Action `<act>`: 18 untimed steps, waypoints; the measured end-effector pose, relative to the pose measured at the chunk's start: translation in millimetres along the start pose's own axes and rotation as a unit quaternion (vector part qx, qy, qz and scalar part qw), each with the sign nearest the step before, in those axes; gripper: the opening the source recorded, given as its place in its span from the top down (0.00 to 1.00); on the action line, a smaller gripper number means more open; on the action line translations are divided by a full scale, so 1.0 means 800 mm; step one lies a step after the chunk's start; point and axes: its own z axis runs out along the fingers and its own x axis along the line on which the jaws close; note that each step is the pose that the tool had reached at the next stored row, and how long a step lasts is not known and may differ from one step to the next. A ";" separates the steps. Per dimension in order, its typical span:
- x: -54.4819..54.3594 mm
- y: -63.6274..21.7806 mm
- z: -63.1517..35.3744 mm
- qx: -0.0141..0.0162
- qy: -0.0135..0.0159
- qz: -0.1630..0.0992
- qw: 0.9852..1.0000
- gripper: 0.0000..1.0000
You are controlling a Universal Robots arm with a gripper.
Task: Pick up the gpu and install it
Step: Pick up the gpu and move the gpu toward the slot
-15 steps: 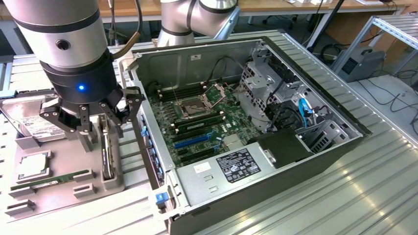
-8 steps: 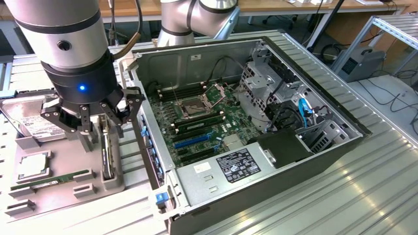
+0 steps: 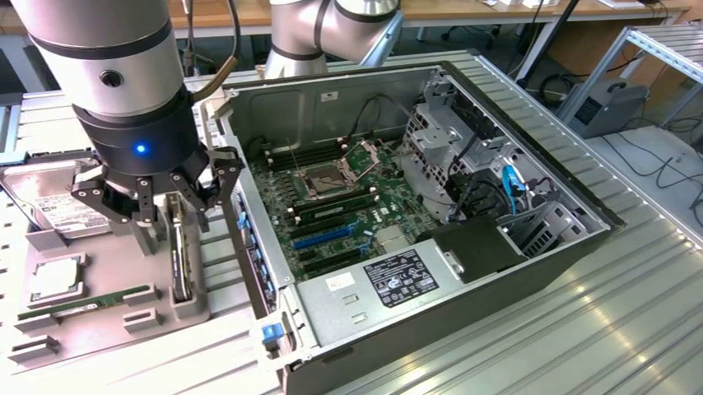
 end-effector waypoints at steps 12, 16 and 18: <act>0.001 0.011 0.005 0.001 0.000 0.000 1.000 0.52; 0.001 0.015 0.006 0.001 0.000 0.000 1.000 0.52; 0.001 0.017 0.007 0.001 0.000 0.000 1.000 0.52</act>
